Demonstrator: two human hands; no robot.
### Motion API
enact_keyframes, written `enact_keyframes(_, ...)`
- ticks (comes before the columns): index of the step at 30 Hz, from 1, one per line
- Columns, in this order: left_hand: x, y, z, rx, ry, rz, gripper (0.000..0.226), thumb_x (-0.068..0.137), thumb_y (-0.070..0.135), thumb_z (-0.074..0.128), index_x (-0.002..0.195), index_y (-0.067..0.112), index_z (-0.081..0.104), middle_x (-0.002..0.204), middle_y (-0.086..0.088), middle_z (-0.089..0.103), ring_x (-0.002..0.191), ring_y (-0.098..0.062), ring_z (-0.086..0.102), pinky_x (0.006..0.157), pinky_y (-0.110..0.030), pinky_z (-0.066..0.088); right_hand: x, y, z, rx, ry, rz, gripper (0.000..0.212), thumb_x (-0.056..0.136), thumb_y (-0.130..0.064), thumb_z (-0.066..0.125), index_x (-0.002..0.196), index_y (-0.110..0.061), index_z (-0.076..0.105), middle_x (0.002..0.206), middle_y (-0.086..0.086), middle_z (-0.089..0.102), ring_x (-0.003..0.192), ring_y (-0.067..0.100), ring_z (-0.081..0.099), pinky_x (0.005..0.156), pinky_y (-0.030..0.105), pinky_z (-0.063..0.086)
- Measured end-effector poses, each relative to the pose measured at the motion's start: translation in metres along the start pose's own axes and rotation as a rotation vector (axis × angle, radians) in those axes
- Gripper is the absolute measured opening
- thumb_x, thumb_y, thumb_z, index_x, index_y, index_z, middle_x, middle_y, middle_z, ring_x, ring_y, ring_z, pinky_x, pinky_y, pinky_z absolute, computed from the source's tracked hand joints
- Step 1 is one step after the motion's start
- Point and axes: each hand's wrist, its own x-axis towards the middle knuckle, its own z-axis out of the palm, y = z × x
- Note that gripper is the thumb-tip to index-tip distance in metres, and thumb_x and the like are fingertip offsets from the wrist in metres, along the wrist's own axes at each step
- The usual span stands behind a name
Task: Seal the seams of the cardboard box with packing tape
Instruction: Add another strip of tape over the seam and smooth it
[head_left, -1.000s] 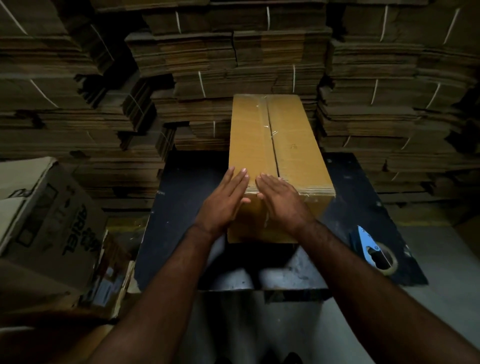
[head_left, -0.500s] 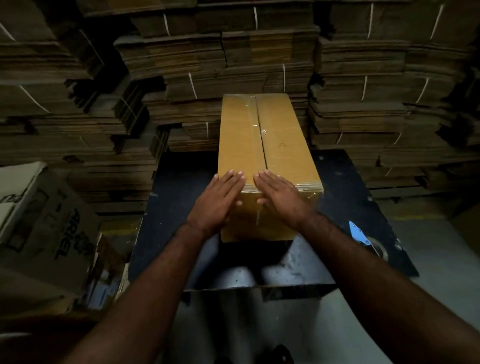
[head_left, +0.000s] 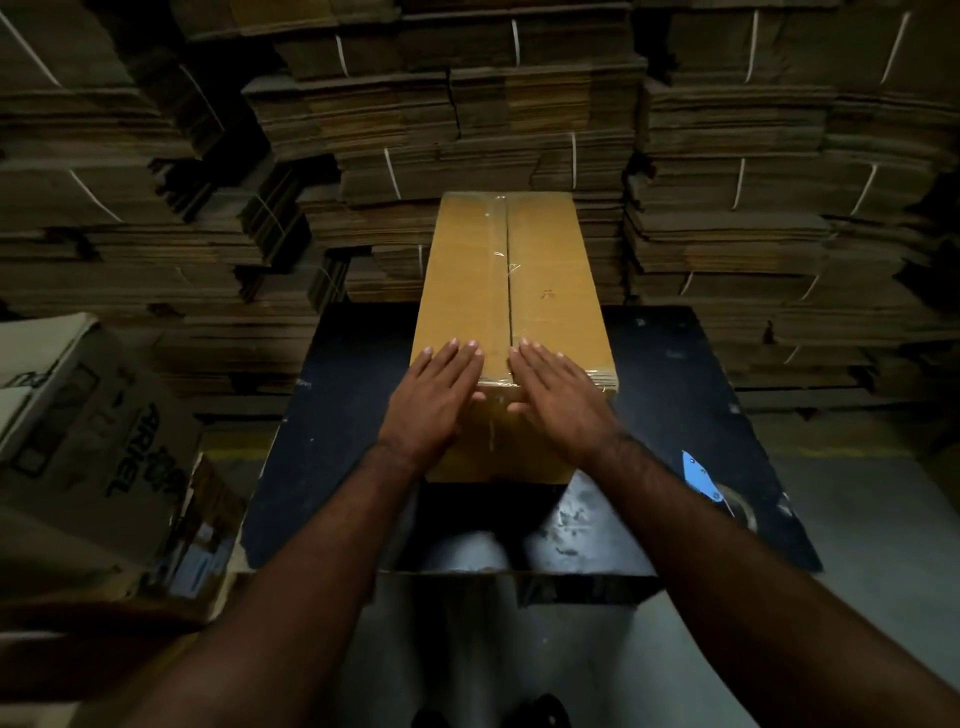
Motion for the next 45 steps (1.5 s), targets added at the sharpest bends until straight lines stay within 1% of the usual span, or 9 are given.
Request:
enact_keyframes(6, 0.021, 0.035, -0.001, -0.049, -0.137, -0.149, 0.066, 0.102, 0.047, 0.013, 0.15, 0.011, 0.041, 0.158, -0.007, 0.037, 0.149, -0.025, 0.028, 0.12, -0.046, 0.02, -0.002, 0.009, -0.01, 0.09, 0.066, 0.031, 0.079, 0.097, -0.053, -0.004, 0.153, -0.007, 0.029, 0.159, 0.012, 0.027, 0.148, 0.024, 0.022, 0.119, 0.036, 0.01)
enact_keyframes(10, 0.017, 0.03, 0.008, 0.022, -0.103, -0.038, 0.06, 0.101, 0.044, 0.026, 0.147, 0.012, 0.048, 0.154, -0.007, 0.044, 0.144, -0.026, 0.037, 0.115, -0.046, 0.031, -0.005, 0.017, 0.001, 0.03, 0.029, -0.005, 0.067, 0.102, -0.045, 0.016, 0.146, -0.002, 0.041, 0.151, 0.018, 0.04, 0.14, 0.031, 0.039, 0.115, 0.043, 0.024)
enact_keyframes(14, 0.013, 0.026, 0.005, -0.002, -0.116, 0.006, 0.057, 0.103, 0.039, 0.025, 0.156, 0.016, 0.03, 0.163, -0.003, 0.023, 0.152, -0.023, 0.015, 0.121, -0.045, 0.018, -0.008, 0.025, -0.004, 0.036, 0.008, -0.063, 0.063, 0.105, -0.044, 0.024, 0.155, -0.007, 0.018, 0.162, 0.013, 0.016, 0.15, 0.025, 0.015, 0.119, 0.035, 0.005)
enact_keyframes(18, 0.019, 0.037, 0.0, -0.161, -0.037, -0.015, 0.053, 0.105, 0.034, 0.033, 0.153, 0.013, 0.035, 0.161, -0.004, 0.029, 0.151, -0.02, 0.019, 0.122, -0.043, 0.015, -0.01, 0.031, -0.011, 0.093, 0.082, -0.012, 0.073, 0.1, -0.052, 0.009, 0.154, -0.006, 0.026, 0.16, 0.014, 0.024, 0.149, 0.025, 0.02, 0.121, 0.037, 0.012)
enact_keyframes(24, 0.022, 0.038, 0.012, -0.158, -0.066, 0.051, 0.09, 0.065, 0.007, 0.087, 0.147, 0.011, 0.047, 0.152, -0.009, 0.046, 0.138, -0.026, 0.046, 0.114, -0.042, 0.032, -0.008, 0.042, -0.003, 0.058, 0.017, -0.055, 0.074, 0.099, -0.051, 0.007, 0.154, -0.005, 0.025, 0.159, 0.016, 0.025, 0.148, 0.027, 0.022, 0.12, 0.038, 0.012)
enact_keyframes(31, 0.019, 0.054, 0.007, -0.225, 0.201, 0.005, 0.038, 0.09, 0.013, 0.062, 0.127, 0.008, 0.067, 0.131, -0.012, 0.065, 0.119, -0.027, 0.064, 0.105, -0.04, 0.045, -0.014, 0.045, -0.013, 0.088, 0.027, -0.038, 0.067, 0.104, -0.046, 0.028, 0.155, -0.004, 0.018, 0.162, 0.016, 0.017, 0.15, 0.026, 0.013, 0.121, 0.035, 0.006)
enact_keyframes(36, 0.031, 0.061, 0.01, -0.253, 0.166, -0.028, 0.043, 0.097, 0.027, 0.043, 0.129, 0.006, 0.065, 0.133, -0.014, 0.064, 0.122, -0.03, 0.061, 0.105, -0.044, 0.045, -0.013, 0.047, -0.006, 0.123, 0.059, -0.003, 0.079, 0.098, -0.054, 0.006, 0.15, -0.001, 0.034, 0.156, 0.019, 0.033, 0.146, 0.029, 0.028, 0.119, 0.039, 0.016)
enact_keyframes(42, 0.024, 0.049, 0.013, -0.215, 0.078, 0.082, 0.069, 0.076, -0.006, 0.072, 0.141, 0.007, 0.053, 0.148, -0.014, 0.05, 0.135, -0.03, 0.05, 0.114, -0.044, 0.035, -0.019, 0.062, -0.001, 0.083, 0.031, -0.06, 0.073, 0.098, -0.052, 0.017, 0.151, -0.003, 0.031, 0.156, 0.018, 0.031, 0.145, 0.031, 0.029, 0.118, 0.041, 0.017)
enact_keyframes(45, 0.028, 0.057, 0.009, -0.323, 0.061, -0.051, 0.054, 0.092, 0.014, 0.063, 0.144, 0.008, 0.05, 0.154, -0.011, 0.043, 0.14, -0.025, 0.044, 0.115, -0.048, 0.034, -0.019, 0.063, -0.005, 0.129, 0.042, -0.024, 0.079, 0.097, -0.058, 0.011, 0.153, -0.005, 0.028, 0.159, 0.015, 0.028, 0.148, 0.027, 0.023, 0.12, 0.04, 0.016)
